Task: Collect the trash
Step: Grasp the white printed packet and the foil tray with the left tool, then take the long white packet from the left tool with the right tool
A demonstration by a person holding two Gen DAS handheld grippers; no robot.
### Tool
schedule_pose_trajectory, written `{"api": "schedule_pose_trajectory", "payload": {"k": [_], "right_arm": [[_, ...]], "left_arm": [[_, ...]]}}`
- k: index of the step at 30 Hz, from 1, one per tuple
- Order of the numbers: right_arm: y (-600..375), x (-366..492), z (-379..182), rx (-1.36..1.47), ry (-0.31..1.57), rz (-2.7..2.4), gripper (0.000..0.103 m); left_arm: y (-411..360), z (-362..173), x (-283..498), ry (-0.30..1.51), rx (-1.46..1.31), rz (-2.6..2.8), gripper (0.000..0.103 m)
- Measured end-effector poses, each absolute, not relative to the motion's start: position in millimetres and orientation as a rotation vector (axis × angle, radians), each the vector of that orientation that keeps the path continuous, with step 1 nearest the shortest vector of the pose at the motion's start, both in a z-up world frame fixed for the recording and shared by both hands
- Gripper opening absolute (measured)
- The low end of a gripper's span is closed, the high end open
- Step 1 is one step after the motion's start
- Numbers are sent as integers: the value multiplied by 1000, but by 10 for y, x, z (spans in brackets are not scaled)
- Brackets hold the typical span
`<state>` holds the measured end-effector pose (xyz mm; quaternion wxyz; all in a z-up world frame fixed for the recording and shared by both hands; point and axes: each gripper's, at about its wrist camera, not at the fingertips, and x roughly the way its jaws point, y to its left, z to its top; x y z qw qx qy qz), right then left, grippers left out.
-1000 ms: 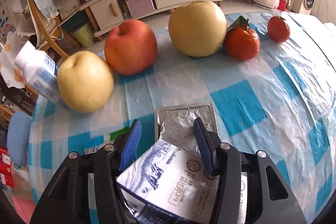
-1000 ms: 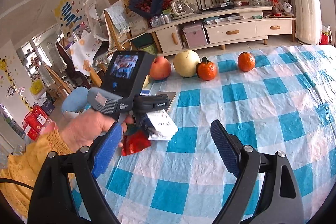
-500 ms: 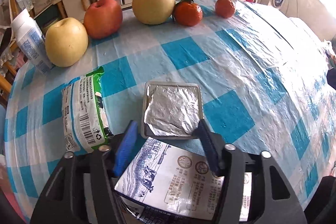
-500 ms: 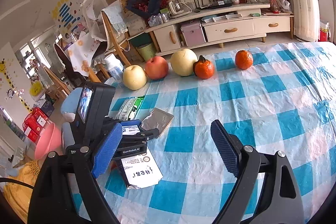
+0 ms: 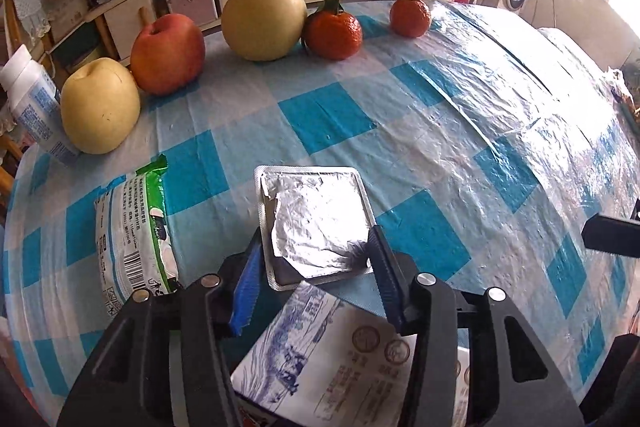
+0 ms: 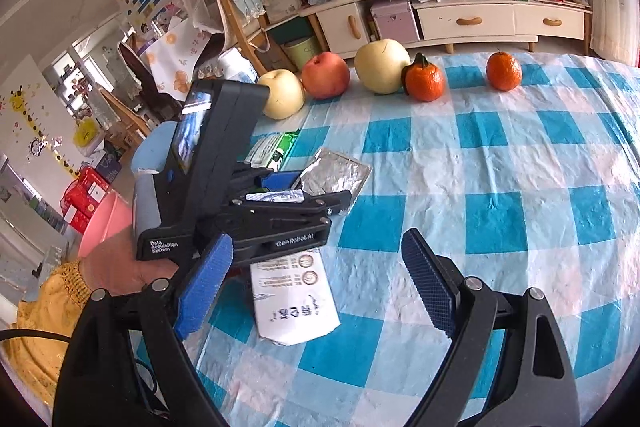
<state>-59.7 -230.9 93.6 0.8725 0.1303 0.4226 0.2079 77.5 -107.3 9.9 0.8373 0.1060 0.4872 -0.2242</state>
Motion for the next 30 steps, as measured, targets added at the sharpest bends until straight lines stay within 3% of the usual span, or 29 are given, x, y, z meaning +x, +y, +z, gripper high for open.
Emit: {"api": "schedule_pose_trajectory", "payload": {"k": [4,12,30], "right_arm": [[-2279,-595,846,269,929,440,87],[-2159,-625,773,223,975,489,87],[-1725,-625,401,61,1096,555,87]], "left_arm": [[-966,149,773,1006,169,-468,34],[-937,158,691,988,177,-490,31],[-493,328,464,941,-2,-477,13]]}}
